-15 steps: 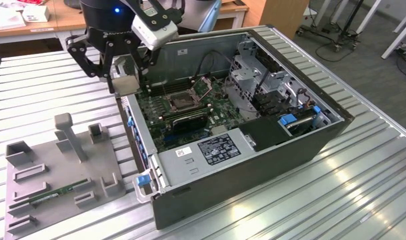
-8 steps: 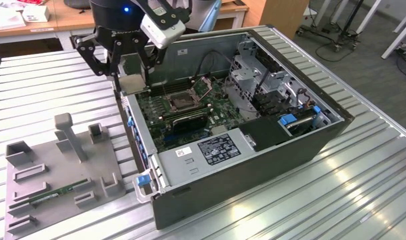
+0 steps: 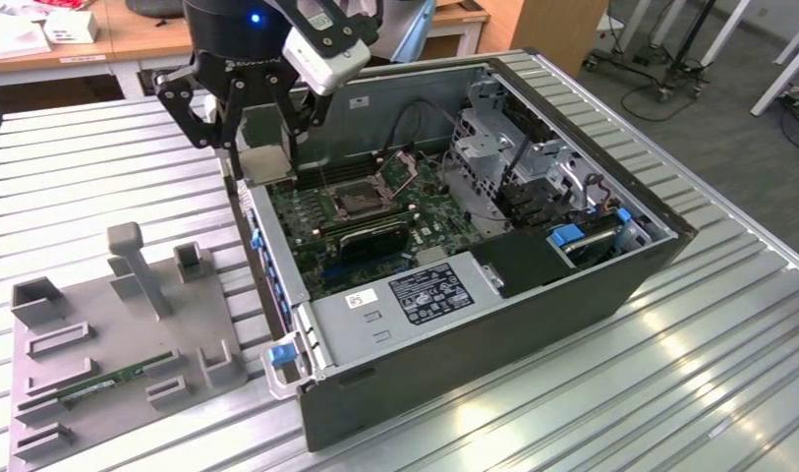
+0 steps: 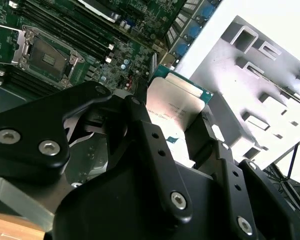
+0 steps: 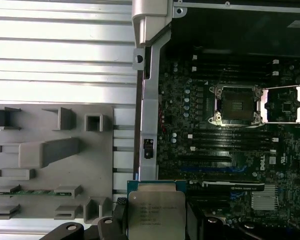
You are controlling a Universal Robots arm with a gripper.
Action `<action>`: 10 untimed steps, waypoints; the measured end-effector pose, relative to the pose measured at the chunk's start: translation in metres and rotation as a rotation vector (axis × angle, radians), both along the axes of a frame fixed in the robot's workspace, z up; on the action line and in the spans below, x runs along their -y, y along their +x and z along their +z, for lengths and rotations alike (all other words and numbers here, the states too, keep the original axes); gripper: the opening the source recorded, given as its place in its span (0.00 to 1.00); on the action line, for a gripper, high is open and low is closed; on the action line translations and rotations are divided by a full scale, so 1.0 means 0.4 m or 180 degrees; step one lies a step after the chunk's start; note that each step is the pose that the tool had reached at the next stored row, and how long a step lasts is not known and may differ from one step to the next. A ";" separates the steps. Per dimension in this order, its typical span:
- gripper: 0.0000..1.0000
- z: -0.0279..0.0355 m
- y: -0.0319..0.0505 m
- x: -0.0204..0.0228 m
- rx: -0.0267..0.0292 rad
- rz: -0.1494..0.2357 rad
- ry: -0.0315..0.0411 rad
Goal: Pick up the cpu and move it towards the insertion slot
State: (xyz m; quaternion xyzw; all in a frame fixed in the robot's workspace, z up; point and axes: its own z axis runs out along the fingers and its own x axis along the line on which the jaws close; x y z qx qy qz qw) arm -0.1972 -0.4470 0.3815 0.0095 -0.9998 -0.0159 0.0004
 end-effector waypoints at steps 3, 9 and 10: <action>0.55 0.000 0.000 0.000 0.0000 0.0000 0.0000; 0.55 0.000 0.012 0.000 0.0000 0.0000 0.0000; 0.55 0.000 0.016 0.000 0.0000 0.0000 0.0000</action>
